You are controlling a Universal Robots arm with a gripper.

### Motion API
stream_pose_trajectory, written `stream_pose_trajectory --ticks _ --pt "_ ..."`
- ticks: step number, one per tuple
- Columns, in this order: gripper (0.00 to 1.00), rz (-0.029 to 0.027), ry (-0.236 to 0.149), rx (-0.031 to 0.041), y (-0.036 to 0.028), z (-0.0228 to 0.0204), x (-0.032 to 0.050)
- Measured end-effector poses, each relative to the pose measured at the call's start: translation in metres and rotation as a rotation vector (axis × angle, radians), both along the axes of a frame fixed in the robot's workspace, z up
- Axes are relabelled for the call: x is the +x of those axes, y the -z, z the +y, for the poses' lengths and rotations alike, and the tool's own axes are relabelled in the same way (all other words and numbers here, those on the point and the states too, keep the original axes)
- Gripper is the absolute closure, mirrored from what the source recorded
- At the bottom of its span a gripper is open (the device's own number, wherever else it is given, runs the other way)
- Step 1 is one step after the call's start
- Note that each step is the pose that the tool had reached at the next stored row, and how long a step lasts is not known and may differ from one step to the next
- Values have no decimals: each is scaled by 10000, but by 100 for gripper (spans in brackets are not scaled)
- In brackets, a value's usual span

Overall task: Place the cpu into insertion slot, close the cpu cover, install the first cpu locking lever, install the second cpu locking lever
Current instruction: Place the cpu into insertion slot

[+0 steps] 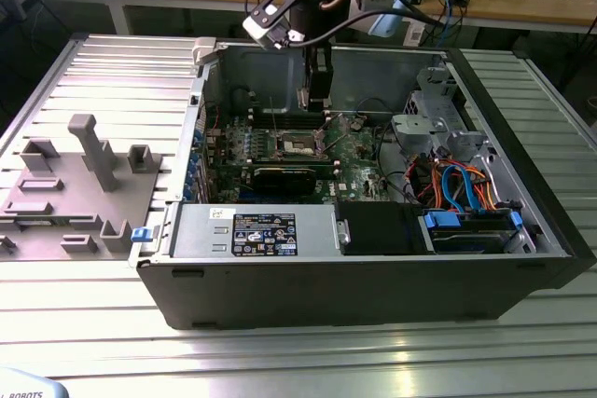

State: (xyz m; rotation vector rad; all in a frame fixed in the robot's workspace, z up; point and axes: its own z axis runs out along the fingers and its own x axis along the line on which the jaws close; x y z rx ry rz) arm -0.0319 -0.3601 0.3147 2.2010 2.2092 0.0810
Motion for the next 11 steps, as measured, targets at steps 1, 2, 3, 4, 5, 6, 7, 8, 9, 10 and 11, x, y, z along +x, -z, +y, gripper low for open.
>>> stream_pose_trajectory --ticks 1,2,3,4,5,6,7,8,9,10,11 --pt "46 0 0 0 2 0 0" --pt "46 0 0 0 4 0 0" --pt "46 0 0 0 6 0 0" --pt "46 0 0 0 8 0 0" --pt "46 0 0 0 10 0 0" --pt "46 0 0 0 13 0 0" --pt "46 0 0 0 18 0 0" --pt "46 0 0 0 20 0 0" --pt "46 0 0 0 23 0 0" --pt "46 0 0 1 27 0 0" --pt "46 0 0 1 31 0 0"
